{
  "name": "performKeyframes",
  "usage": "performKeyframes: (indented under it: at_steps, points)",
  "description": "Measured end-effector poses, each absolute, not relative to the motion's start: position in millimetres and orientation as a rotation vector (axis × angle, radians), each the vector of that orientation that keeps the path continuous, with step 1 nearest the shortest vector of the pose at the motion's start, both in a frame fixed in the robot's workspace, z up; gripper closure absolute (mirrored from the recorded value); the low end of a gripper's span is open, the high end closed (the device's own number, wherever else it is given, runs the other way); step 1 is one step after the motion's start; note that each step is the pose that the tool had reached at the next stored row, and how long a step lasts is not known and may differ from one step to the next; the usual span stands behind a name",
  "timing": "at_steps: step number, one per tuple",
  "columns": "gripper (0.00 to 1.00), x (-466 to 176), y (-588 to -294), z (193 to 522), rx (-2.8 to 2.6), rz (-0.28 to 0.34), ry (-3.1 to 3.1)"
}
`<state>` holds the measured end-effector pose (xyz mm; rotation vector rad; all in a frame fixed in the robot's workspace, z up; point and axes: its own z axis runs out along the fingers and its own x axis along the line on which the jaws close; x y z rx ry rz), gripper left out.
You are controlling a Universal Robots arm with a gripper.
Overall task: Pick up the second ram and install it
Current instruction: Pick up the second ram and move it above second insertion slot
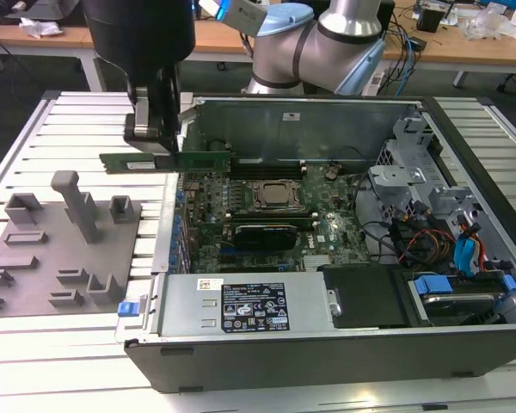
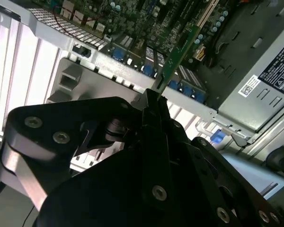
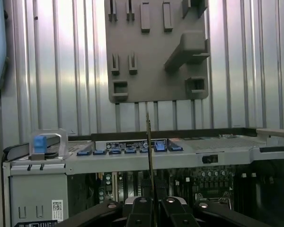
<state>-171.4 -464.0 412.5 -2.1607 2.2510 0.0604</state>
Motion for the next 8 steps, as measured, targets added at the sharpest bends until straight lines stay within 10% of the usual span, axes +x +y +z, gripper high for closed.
performKeyframes:
  at_steps: [8]
  points:
    - [0.86, -146, -464, 412, -2.161, 0.06, 2.251]
